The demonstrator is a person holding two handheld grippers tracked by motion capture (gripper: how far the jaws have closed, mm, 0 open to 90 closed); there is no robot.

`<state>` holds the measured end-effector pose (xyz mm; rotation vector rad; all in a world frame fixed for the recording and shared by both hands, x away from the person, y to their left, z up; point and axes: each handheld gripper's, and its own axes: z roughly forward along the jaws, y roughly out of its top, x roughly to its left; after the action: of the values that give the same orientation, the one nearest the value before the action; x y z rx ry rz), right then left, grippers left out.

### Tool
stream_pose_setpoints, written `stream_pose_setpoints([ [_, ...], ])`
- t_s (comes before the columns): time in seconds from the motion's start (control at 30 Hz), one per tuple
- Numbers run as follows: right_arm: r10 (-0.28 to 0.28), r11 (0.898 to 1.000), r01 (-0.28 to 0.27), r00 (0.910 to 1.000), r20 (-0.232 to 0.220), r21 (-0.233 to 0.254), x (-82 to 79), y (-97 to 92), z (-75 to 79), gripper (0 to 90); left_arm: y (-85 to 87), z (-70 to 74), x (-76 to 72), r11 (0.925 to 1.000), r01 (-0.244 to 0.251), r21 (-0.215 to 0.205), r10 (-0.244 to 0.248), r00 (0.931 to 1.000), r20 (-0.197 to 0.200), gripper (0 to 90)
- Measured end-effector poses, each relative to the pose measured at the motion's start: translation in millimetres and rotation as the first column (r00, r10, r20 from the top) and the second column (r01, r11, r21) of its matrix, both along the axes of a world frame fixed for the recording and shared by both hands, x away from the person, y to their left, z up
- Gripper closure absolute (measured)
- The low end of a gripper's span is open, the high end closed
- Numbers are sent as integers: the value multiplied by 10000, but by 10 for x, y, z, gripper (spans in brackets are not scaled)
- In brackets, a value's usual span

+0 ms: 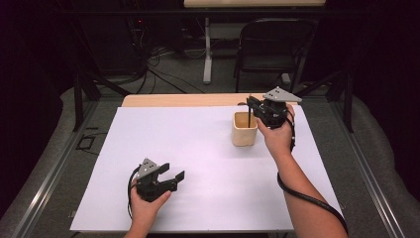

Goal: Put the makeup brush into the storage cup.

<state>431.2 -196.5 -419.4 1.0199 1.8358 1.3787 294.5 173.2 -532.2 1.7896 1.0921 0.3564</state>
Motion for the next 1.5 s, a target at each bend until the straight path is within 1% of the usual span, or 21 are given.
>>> stream_pose_setpoints([
  [0.13,4,10000,-4,10000,-44,-32,14,-10,-48,838,1,-1,-1,10000,10,21,-10,10000,5,309],
  [0.43,-26,10000,24,9994,-356,-48,39,-44,-172,837,27,-8,-24,9999,-103,6,103,9999,0,310],
  [0.47,-29,10000,27,9995,-330,-58,45,-47,-184,838,33,-9,-26,9999,-99,22,99,10000,1,309],
  [0.8,-54,9999,49,9982,-601,-93,89,-69,-327,838,80,-23,-53,9997,-250,64,251,9997,-62,309],
  [0.97,-29,9998,15,9976,-698,-204,95,-82,-380,837,99,-26,-64,9994,-356,30,356,9994,-48,309],
  [1.1,-2,9998,-13,9966,-819,-185,93,-95,-438,837,101,-31,-71,9991,-406,80,406,9992,-64,309],
  [1.5,33,9994,-65,9954,-960,-334,96,-85,-536,837,104,-33,-69,9992,-368,123,369,9993,-91,309],
])
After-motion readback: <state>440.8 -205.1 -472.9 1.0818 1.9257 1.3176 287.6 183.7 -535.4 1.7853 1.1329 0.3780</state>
